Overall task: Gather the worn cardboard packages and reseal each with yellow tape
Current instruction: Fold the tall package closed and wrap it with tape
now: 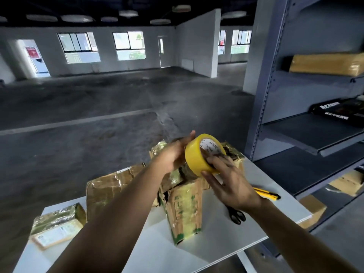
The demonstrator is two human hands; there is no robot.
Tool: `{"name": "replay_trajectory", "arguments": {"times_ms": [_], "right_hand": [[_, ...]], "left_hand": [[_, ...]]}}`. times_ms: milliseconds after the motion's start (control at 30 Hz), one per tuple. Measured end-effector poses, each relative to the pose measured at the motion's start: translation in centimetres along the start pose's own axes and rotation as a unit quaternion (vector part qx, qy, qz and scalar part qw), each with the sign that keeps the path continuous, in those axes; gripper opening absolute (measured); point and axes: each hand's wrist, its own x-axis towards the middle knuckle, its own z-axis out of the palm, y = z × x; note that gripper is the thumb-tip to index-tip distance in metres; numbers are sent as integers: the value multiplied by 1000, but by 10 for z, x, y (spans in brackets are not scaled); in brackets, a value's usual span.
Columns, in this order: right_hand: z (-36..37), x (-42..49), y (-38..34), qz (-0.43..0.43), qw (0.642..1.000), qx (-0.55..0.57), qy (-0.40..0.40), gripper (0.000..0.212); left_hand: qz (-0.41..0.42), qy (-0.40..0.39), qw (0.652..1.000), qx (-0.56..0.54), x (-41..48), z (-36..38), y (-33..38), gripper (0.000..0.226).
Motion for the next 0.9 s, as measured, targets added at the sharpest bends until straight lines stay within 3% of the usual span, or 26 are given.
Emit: {"name": "replay_trajectory", "arguments": {"times_ms": [67, 233, 400, 500, 567, 633, 700, 800, 900], "right_hand": [[1, 2, -5, 3, 1000, 18, 4, 30], [13, 7, -19, -21, 999, 30, -26, 22], [26, 18, -39, -43, 999, 27, -6, 26], [32, 23, -50, -74, 997, -12, -8, 29], [32, 27, -55, -13, 1000, -16, 12, 29], [31, 31, -58, 38, 997, -73, 12, 34], [31, 34, -65, 62, 992, -108, -22, 40], [32, 38, -85, 81, 986, -102, -104, 43], [36, 34, -106, 70, 974, -115, -179, 41]], "left_hand": [[36, -7, 999, -22, -3, -8, 2, 26], [74, 23, 997, -16, -29, -25, 18, 9], [124, 138, 983, -2, -41, -37, 15, 22], [126, 207, 966, -85, -51, -52, 25, 25], [143, 213, 957, -135, -62, -68, 31, 26], [148, 163, 963, -154, -75, -83, 28, 29], [157, 138, 965, -156, -83, -92, 18, 24], [163, 187, 952, -178, -83, -110, -6, 13], [124, 215, 947, -205, -81, -124, -38, 17]]}}
